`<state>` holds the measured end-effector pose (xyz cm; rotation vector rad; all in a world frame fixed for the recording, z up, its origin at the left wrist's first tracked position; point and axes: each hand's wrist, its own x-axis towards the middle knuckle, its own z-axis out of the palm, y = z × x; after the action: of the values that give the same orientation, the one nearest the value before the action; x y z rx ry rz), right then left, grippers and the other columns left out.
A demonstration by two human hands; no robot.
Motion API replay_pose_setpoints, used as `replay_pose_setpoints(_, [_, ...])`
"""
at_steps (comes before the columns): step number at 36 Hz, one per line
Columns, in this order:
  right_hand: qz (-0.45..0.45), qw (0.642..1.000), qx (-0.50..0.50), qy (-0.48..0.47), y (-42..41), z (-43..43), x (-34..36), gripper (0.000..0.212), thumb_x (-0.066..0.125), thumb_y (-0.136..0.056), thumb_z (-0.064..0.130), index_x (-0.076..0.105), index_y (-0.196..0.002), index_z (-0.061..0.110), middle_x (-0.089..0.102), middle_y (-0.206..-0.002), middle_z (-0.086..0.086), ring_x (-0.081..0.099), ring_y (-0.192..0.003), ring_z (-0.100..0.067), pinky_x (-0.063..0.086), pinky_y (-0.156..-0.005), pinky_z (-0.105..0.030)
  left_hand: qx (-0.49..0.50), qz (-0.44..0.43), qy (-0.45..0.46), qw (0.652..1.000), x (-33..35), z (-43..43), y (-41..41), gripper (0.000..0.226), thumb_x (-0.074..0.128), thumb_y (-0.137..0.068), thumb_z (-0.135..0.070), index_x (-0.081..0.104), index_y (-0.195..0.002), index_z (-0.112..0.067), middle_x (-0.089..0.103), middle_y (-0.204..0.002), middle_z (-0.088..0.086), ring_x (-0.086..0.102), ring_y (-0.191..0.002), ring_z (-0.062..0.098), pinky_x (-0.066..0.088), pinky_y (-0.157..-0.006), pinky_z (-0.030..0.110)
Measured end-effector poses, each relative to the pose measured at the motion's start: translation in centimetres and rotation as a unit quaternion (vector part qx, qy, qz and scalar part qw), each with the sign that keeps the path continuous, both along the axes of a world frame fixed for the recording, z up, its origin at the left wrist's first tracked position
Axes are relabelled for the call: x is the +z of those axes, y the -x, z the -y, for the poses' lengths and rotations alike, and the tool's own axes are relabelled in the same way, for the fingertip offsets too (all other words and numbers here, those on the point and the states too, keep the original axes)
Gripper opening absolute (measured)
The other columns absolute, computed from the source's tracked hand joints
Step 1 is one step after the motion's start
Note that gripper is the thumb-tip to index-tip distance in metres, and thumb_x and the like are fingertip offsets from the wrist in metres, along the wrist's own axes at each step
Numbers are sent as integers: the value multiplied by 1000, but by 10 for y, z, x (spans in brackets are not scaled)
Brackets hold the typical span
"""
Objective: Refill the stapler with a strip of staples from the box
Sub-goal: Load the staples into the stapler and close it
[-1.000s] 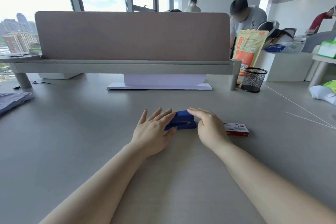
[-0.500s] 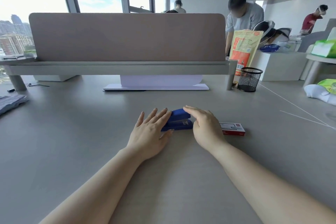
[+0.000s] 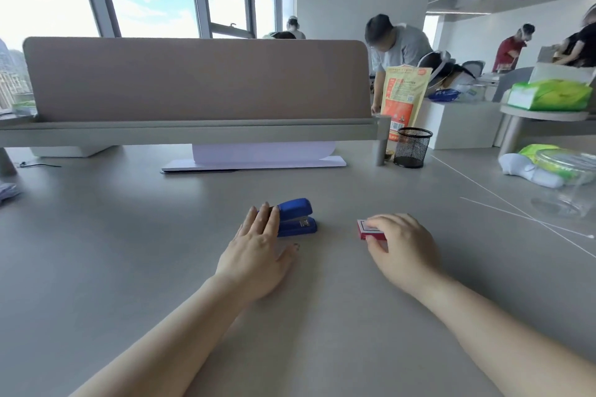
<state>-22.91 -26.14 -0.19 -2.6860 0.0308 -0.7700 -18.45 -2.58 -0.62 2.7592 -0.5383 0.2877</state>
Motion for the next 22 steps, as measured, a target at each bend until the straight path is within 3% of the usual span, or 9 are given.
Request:
replay_pose_setpoints(5, [-73, 997, -6, 35, -2, 1, -2, 31, 49, -84, 26, 61, -112, 18, 64, -122, 4, 52, -114, -24, 44, -93, -33, 9, 8, -12, 1000, -3, 7, -1, 79, 31, -91, -58, -6, -148, -17, -9, -160, 1, -12, -146, 20, 1, -118, 33])
replay_pose_setpoints(10, [-82, 994, 31, 70, -14, -3, -3, 40, 46, -86, 32, 54, -124, 21, 55, -136, 6, 48, -124, -18, 37, -99, -29, 5, 7, -54, 998, -4, 4, -10, 79, 23, -89, -62, -12, -147, -21, -15, -158, -2, -16, -145, 15, -5, -119, 38])
replay_pose_setpoints(15, [-158, 982, 72, 77, -47, -3, -9, 57, 32, -92, 49, 27, -142, 22, 25, -155, 5, 18, -143, -13, 13, -118, -35, 2, -1, -77, 997, -3, 10, -38, 80, 17, -88, -65, -16, -146, -21, -20, -157, -4, -21, -143, 12, -10, -118, 37])
replay_pose_setpoints(18, [-205, 973, 65, 80, -77, 0, -9, 63, 23, -92, 55, 12, -146, 24, 9, -159, 8, 4, -146, -10, -4, -119, -44, 4, -6, -79, 997, -3, 15, -64, 80, 15, -88, -66, -17, -146, -22, -22, -156, -5, -22, -142, 11, -11, -118, 37])
replay_pose_setpoints(22, [-226, 970, 56, 67, -121, 3, -8, 66, 18, -90, 58, 8, -147, 25, 3, -159, 9, -2, -146, -9, -7, -119, -45, 5, -17, -69, 997, -3, 22, -105, 79, 15, -87, -67, -16, -146, -24, -22, -156, -6, -22, -142, 10, -11, -118, 36])
